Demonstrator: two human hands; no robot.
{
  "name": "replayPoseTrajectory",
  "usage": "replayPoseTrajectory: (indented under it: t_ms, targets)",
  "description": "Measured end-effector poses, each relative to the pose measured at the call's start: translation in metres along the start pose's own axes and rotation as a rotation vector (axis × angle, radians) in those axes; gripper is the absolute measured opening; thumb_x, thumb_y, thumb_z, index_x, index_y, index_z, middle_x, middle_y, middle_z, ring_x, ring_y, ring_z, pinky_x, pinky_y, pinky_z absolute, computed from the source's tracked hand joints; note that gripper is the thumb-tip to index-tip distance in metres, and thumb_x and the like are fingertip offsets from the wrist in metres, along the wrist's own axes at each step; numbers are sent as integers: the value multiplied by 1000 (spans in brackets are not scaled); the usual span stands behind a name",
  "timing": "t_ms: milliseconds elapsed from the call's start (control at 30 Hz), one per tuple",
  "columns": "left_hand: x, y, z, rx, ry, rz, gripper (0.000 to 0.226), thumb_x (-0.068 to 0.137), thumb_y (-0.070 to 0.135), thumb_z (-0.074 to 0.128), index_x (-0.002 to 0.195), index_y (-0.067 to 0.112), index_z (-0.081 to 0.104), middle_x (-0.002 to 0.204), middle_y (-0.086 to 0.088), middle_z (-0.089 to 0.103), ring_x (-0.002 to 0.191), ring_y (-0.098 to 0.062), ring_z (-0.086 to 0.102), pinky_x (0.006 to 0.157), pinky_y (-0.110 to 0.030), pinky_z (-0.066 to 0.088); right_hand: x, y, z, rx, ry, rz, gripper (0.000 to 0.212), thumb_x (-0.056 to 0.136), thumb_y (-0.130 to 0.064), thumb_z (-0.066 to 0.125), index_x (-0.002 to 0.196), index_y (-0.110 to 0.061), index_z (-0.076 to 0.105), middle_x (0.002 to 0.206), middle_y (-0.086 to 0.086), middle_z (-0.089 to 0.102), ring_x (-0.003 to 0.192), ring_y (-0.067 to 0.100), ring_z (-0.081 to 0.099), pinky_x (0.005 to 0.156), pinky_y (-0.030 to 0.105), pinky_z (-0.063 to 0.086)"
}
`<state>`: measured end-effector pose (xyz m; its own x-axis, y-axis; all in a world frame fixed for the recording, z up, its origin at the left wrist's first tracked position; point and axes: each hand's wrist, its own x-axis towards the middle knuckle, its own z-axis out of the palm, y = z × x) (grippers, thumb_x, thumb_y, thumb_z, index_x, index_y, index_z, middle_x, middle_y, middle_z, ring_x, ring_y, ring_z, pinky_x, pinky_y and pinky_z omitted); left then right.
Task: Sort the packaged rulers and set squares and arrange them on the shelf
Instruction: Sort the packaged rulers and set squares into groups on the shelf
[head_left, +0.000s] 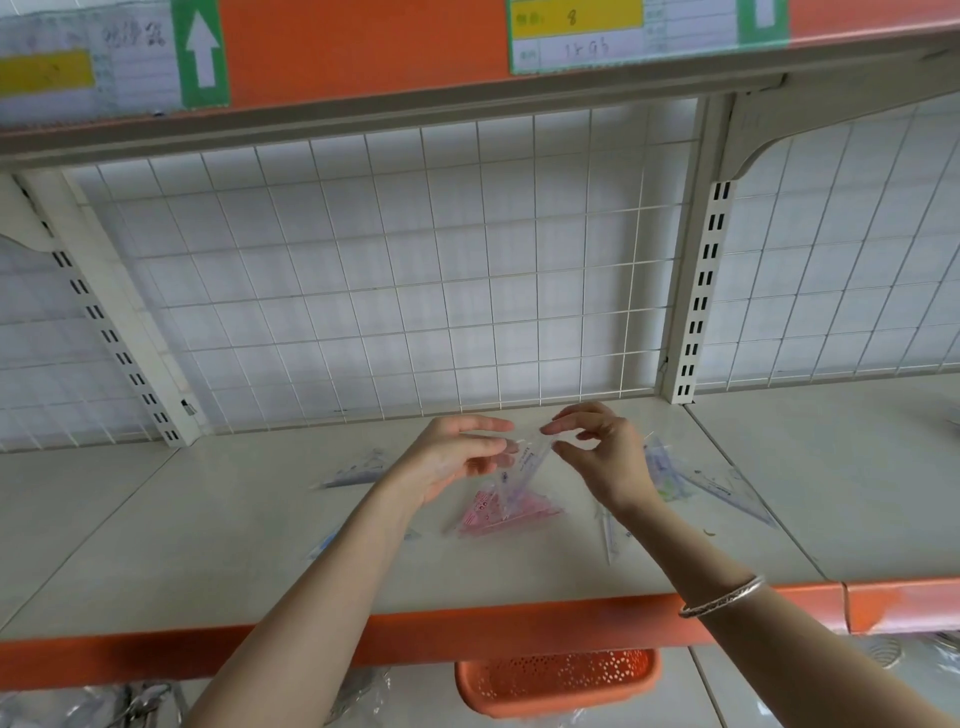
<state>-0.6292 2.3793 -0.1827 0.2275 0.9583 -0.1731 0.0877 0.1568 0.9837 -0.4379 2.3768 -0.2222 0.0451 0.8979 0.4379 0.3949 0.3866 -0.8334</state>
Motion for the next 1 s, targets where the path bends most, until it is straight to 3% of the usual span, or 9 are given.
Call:
replayPoseTrajectory:
  t_ms: [100,167,300,433,567,667,767,933,1000]
  targets:
    - [1,2,-3,131,-23,-1,21,90,-1,60,108,9,65,89,-5,75,72,-13,70,57,-16,48,0,1,-3,-171,-83,-77,33,73,-1,73,92,-27,73,118,-12,57,108,3,47,87,12,36]
    - [3,3,-4,230,-28,3,21,92,3,59,111,13,63,91,-2,75,74,-10,70,57,-15,44,2,-1,-5,-224,-151,-82,31,74,-6,75,98,-25,73,114,-11,63,105,2,52,91,16,39]
    - [4,6,-2,360,-11,26,23,96,4,51,116,15,56,87,3,72,67,-1,66,58,-15,40,3,-5,-4,-283,-254,-67,28,74,-8,76,100,-18,73,93,-6,72,81,4,61,72,2,39]
    - [6,4,-1,466,20,63,30,96,5,51,126,10,50,95,-3,69,64,-2,64,53,-10,40,6,-7,2,-370,-261,-57,23,73,-9,76,96,-13,74,83,-1,72,62,3,54,61,4,38]
    - [6,-3,-8,709,79,117,68,75,25,80,134,20,47,107,0,67,83,-11,61,73,-20,48,8,-7,10,-376,-217,11,23,71,-5,76,93,-12,75,81,1,72,62,1,56,62,2,41]
    - [3,-11,-10,915,129,153,87,62,31,88,137,19,46,110,2,66,82,-13,59,79,-26,48,7,-8,16,-369,-212,59,26,69,-4,78,94,-11,75,82,2,73,71,9,64,71,10,48]
    - [3,-16,-13,1066,193,153,77,67,30,85,134,15,51,111,1,67,87,-17,61,81,-27,48,7,-12,24,-380,-232,53,25,70,-3,75,94,-11,74,82,2,72,70,10,62,73,16,51]
    - [-1,-19,-24,1192,260,136,36,76,27,77,105,11,63,105,-5,67,88,-26,62,77,-34,49,9,-18,36,-476,-317,-30,30,76,-11,73,105,-13,72,93,2,69,73,10,53,69,15,38]
    - [-2,-20,-31,1196,272,132,34,77,27,76,105,11,63,106,-5,66,88,-26,62,78,-36,50,11,-22,41,-509,-342,-67,30,79,-14,71,109,-11,70,97,5,67,80,16,57,72,19,40]
